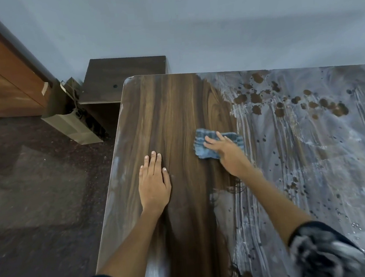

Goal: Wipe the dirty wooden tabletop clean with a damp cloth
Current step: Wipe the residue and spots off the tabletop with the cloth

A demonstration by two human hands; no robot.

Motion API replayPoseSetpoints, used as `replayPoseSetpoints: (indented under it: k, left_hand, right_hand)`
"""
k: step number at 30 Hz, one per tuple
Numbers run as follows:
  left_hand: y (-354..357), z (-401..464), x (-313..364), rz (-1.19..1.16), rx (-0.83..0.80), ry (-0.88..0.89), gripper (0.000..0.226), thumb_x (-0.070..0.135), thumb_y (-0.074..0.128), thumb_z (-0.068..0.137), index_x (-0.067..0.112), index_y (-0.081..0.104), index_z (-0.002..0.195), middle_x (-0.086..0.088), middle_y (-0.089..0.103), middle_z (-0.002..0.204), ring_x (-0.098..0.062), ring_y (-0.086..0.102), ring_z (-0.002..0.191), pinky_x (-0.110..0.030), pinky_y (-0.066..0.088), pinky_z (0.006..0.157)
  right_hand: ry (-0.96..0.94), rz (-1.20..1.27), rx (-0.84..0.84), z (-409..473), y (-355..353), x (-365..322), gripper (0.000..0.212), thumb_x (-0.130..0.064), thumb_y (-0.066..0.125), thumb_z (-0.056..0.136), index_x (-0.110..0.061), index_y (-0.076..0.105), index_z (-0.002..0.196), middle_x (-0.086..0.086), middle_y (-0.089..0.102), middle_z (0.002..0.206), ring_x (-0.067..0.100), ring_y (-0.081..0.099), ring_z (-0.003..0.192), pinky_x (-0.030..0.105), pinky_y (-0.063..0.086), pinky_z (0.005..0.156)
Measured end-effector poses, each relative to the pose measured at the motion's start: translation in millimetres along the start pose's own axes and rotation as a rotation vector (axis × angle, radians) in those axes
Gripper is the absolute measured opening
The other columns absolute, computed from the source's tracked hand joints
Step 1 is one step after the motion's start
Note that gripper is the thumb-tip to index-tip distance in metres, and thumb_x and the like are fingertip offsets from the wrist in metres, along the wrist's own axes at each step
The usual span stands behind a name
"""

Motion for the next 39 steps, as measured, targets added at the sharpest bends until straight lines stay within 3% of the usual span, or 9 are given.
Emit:
replayPoseSetpoints:
  k: [4, 10, 13, 17, 20, 27, 31, 35, 39]
  left_hand:
    - [2, -18, -1, -0.011, -0.010, -0.004, 0.060, 0.032, 0.011, 0.091, 0.009, 0.035, 0.141, -0.004, 0.031, 0.150, -0.021, 0.022, 0.141, -0.035, 0.014, 0.113]
    - [3, -39, -8, -0.007, -0.012, 0.014, 0.058, 0.029, 0.012, 0.092, 0.010, 0.035, 0.141, -0.003, 0.030, 0.150, -0.018, 0.021, 0.141, -0.032, 0.013, 0.113]
    - [1, -46, -8, -0.012, -0.002, 0.008, 0.058, 0.029, 0.011, 0.092, 0.011, 0.035, 0.141, -0.002, 0.030, 0.150, -0.017, 0.019, 0.141, -0.032, 0.012, 0.113]
    - [1, -53, -7, -0.011, 0.011, -0.011, 0.058, 0.029, 0.011, 0.092, 0.010, 0.036, 0.141, -0.002, 0.032, 0.150, -0.019, 0.022, 0.141, -0.035, 0.016, 0.114]
    - [2, -56, -7, -0.011, 0.008, -0.029, 0.059, 0.029, 0.009, 0.091, 0.011, 0.035, 0.142, -0.002, 0.031, 0.150, -0.019, 0.021, 0.141, -0.035, 0.015, 0.115]
    - [5, -80, -12, 0.032, -0.023, -0.009, 0.061, 0.030, 0.008, 0.090, 0.011, 0.029, 0.144, -0.002, 0.025, 0.152, -0.018, 0.016, 0.142, -0.035, 0.012, 0.115]
    - [1, -94, -11, 0.021, -0.016, -0.023, 0.063, 0.033, 0.006, 0.090, 0.012, 0.030, 0.144, -0.001, 0.026, 0.152, -0.018, 0.017, 0.142, -0.034, 0.011, 0.115]
    - [2, -113, -11, 0.036, -0.019, -0.045, 0.063, 0.034, 0.004, 0.089, 0.013, 0.027, 0.145, 0.000, 0.023, 0.153, -0.016, 0.014, 0.143, -0.032, 0.008, 0.115]
    - [2, -131, -12, 0.028, -0.031, -0.053, 0.065, 0.036, 0.004, 0.089, 0.013, 0.026, 0.145, 0.000, 0.022, 0.153, -0.017, 0.013, 0.143, -0.033, 0.009, 0.116]
  right_hand:
    - [-0.050, 0.068, 0.046, -17, 37, -54, 0.077, 0.020, 0.044, 0.078, -0.027, 0.036, 0.137, -0.011, 0.027, 0.148, 0.018, 0.008, 0.142, 0.033, 0.019, 0.115]
    - [-0.293, 0.046, -0.213, -89, 71, -43, 0.065, 0.011, 0.048, 0.083, -0.028, 0.040, 0.134, -0.019, 0.029, 0.142, 0.002, 0.001, 0.136, 0.035, 0.005, 0.118]
    - [-0.164, -0.017, -0.130, -79, 46, -4, 0.080, 0.015, 0.042, 0.080, -0.044, 0.027, 0.131, -0.022, 0.022, 0.144, 0.008, 0.008, 0.141, 0.036, 0.012, 0.117]
    - [-0.024, 0.024, 0.052, -24, 25, -5, 0.066, 0.017, 0.043, 0.080, -0.020, 0.041, 0.135, -0.002, 0.034, 0.146, 0.027, 0.014, 0.142, 0.038, 0.010, 0.117]
    - [0.021, 0.026, 0.115, -12, 45, -41, 0.071, 0.019, 0.045, 0.079, -0.022, 0.039, 0.137, -0.004, 0.032, 0.148, 0.028, 0.012, 0.142, 0.036, 0.013, 0.115]
    - [-0.267, 0.092, -0.143, -115, 84, -62, 0.070, 0.020, 0.044, 0.077, -0.023, 0.045, 0.132, -0.011, 0.036, 0.144, 0.007, 0.007, 0.139, 0.036, 0.007, 0.117]
    - [-0.093, 0.036, -0.067, -117, 51, -8, 0.085, 0.023, 0.039, 0.073, -0.041, 0.032, 0.128, -0.024, 0.026, 0.142, 0.009, 0.008, 0.140, 0.040, 0.013, 0.116]
    - [-0.010, 0.006, 0.031, -72, 40, -20, 0.065, 0.016, 0.040, 0.084, -0.023, 0.039, 0.135, -0.007, 0.032, 0.147, 0.025, 0.012, 0.142, 0.036, 0.009, 0.117]
    - [0.013, 0.046, 0.071, -88, 70, -60, 0.070, 0.015, 0.045, 0.083, -0.030, 0.037, 0.135, -0.011, 0.028, 0.148, 0.026, 0.014, 0.142, 0.042, 0.034, 0.109]
Point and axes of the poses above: each hand's wrist, its own z-axis towards the middle knuckle, its own y-axis out of the palm, x = y × z, the point moved 6 cm from there along z, towards the middle knuckle
